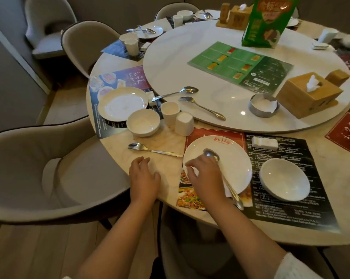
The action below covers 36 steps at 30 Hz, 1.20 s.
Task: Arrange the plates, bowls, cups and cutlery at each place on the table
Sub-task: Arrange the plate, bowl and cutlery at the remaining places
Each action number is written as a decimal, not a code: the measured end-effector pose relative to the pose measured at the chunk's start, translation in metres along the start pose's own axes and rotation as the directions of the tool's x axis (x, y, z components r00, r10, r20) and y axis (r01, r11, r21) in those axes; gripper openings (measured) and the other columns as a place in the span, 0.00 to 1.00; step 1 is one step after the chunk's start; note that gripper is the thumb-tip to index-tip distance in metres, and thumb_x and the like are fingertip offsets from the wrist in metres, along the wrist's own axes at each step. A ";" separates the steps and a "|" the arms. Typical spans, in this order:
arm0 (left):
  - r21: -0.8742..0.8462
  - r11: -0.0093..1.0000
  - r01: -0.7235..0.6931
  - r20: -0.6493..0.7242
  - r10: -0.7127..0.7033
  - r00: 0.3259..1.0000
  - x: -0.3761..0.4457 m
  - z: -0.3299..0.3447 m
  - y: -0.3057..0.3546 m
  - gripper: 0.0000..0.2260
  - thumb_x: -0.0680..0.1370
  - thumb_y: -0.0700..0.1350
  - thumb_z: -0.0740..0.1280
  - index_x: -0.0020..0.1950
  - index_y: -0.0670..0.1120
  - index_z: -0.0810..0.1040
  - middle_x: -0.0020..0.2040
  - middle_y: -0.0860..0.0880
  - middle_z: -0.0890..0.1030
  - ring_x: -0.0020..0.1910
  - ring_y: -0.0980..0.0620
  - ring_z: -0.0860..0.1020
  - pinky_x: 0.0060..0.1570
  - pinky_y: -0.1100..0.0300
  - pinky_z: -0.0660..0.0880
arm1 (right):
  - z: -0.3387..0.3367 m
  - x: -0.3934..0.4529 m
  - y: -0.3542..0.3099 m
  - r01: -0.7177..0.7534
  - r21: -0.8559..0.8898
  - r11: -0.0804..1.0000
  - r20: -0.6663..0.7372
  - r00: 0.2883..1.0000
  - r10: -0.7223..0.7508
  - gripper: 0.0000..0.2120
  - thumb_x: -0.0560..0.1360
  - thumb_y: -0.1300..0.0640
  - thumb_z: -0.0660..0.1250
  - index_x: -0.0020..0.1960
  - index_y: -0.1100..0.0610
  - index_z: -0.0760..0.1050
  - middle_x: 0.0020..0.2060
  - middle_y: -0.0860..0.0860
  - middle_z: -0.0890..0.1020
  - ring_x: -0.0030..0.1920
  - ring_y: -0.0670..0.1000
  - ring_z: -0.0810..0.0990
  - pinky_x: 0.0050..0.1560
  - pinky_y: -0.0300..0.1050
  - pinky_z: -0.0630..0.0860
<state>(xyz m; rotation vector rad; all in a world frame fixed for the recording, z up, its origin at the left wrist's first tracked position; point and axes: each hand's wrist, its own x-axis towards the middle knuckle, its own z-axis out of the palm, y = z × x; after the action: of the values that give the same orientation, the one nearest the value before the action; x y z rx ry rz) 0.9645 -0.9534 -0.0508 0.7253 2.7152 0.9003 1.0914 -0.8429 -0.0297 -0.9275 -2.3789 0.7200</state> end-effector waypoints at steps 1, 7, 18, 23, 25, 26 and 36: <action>0.028 1.000 -0.004 0.026 0.003 1.000 0.002 -0.001 -0.004 0.26 0.77 0.45 0.66 0.73 0.43 0.64 0.73 0.45 0.60 0.72 0.46 0.60 0.70 0.56 0.60 | 0.011 0.010 -0.008 0.033 0.007 0.999 0.034 0.999 -0.033 0.06 0.73 0.62 0.69 0.49 0.58 0.82 0.45 0.52 0.80 0.51 0.51 0.75 0.51 0.39 0.68; 0.174 0.967 -0.186 0.236 0.142 0.961 0.011 -0.001 -0.042 0.31 0.82 0.57 0.52 0.79 0.44 0.45 0.79 0.46 0.41 0.77 0.49 0.37 0.72 0.55 0.33 | 0.078 0.064 -0.030 0.058 -0.097 0.994 0.163 0.986 -0.041 0.11 0.76 0.63 0.65 0.55 0.59 0.81 0.51 0.54 0.80 0.55 0.54 0.72 0.52 0.47 0.72; 0.143 0.957 -0.254 0.319 0.198 0.927 0.016 -0.005 -0.054 0.33 0.82 0.58 0.50 0.78 0.46 0.38 0.78 0.47 0.35 0.76 0.51 0.32 0.71 0.56 0.29 | 0.088 0.082 -0.041 -0.069 -0.253 0.965 0.283 0.949 0.142 0.04 0.75 0.64 0.65 0.49 0.60 0.78 0.48 0.57 0.78 0.51 0.57 0.75 0.50 0.48 0.73; -0.152 0.979 -0.134 0.066 0.145 0.987 0.022 -0.018 -0.042 0.18 0.81 0.48 0.60 0.71 0.46 0.70 0.70 0.47 0.67 0.71 0.49 0.64 0.68 0.59 0.62 | 0.072 0.076 -0.057 -0.386 -0.021 0.922 0.336 0.866 0.370 0.02 0.74 0.61 0.69 0.44 0.55 0.79 0.44 0.51 0.81 0.44 0.49 0.77 0.37 0.38 0.69; -0.344 0.937 -0.050 0.052 0.072 0.996 0.031 -0.022 -0.030 0.13 0.81 0.47 0.61 0.63 0.47 0.76 0.61 0.49 0.74 0.60 0.53 0.72 0.59 0.64 0.68 | 0.059 0.062 -0.060 -0.496 0.114 0.861 0.359 0.829 0.430 0.04 0.73 0.58 0.71 0.40 0.50 0.78 0.39 0.46 0.81 0.41 0.46 0.77 0.35 0.36 0.68; -0.430 0.903 -0.012 0.078 0.050 0.996 0.034 -0.022 -0.023 0.11 0.81 0.48 0.61 0.59 0.46 0.78 0.56 0.49 0.77 0.55 0.54 0.74 0.52 0.66 0.70 | 0.053 0.053 -0.061 -0.535 0.170 0.828 0.369 0.813 0.450 0.05 0.72 0.56 0.72 0.39 0.49 0.79 0.38 0.45 0.80 0.41 0.45 0.77 0.35 0.36 0.68; -0.470 0.883 -0.017 0.373 0.215 0.902 0.028 0.005 0.043 0.04 0.74 0.48 0.72 0.41 0.49 0.83 0.36 0.51 0.82 0.37 0.56 0.78 0.36 0.68 0.72 | -0.020 0.002 -0.006 -0.623 0.367 0.691 0.194 0.778 0.597 0.06 0.75 0.57 0.67 0.45 0.48 0.82 0.41 0.46 0.84 0.44 0.46 0.81 0.44 0.43 0.76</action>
<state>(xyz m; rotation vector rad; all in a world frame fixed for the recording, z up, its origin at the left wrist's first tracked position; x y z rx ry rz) 0.9584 -0.9068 -0.0292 0.8658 1.9967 1.1967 1.0999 -0.8392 -0.0104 -1.5308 -1.8055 1.4561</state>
